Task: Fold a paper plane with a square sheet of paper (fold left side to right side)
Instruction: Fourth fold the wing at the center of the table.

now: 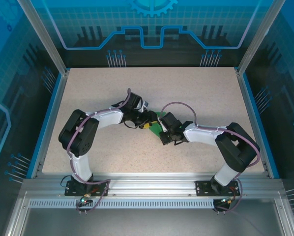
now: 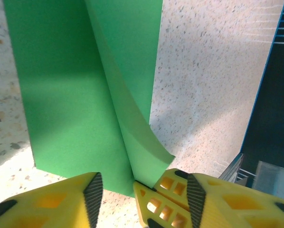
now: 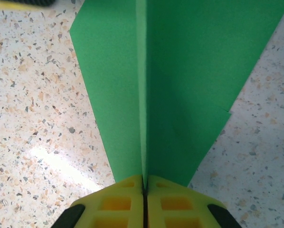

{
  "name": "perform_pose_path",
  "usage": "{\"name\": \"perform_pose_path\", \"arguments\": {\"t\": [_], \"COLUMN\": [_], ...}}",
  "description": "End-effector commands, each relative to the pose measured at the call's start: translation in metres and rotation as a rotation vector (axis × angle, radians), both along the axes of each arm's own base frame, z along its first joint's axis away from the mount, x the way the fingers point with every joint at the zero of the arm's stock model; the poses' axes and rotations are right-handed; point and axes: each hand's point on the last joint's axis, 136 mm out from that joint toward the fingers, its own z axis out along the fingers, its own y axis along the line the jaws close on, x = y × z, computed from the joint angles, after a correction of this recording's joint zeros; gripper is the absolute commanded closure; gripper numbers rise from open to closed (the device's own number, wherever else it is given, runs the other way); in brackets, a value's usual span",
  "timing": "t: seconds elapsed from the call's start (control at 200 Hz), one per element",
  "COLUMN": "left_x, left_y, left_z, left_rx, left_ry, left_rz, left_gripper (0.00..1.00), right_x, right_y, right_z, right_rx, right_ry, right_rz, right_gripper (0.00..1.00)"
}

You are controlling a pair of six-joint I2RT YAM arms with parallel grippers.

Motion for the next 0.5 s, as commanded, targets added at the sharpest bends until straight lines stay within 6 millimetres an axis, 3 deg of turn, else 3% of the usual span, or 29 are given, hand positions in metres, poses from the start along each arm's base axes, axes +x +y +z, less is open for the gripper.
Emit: {"name": "perform_pose_path", "arguments": {"t": [0.0, 0.135, 0.23, 0.495], "left_x": [0.011, 0.019, 0.019, 0.006], "left_y": [0.015, 0.034, 0.041, 0.019], "left_z": [0.03, 0.04, 0.038, 0.008], "left_rx": [-0.01, 0.001, 0.01, -0.03], "left_ry": [-0.072, -0.097, -0.093, -0.007], "left_rz": [0.025, 0.062, 0.072, 0.016], "left_gripper": [0.42, 0.37, 0.42, 0.6], "right_x": [-0.007, -0.007, -0.007, -0.007], "right_y": [0.005, 0.008, 0.011, 0.014], "right_z": [-0.004, 0.0, 0.003, 0.006], "right_rx": [0.004, 0.037, 0.086, 0.213], "right_ry": [0.028, 0.035, 0.052, 0.118], "right_rz": [0.028, 0.035, 0.042, 0.043], "right_gripper": [0.93, 0.94, 0.95, 0.96]}}
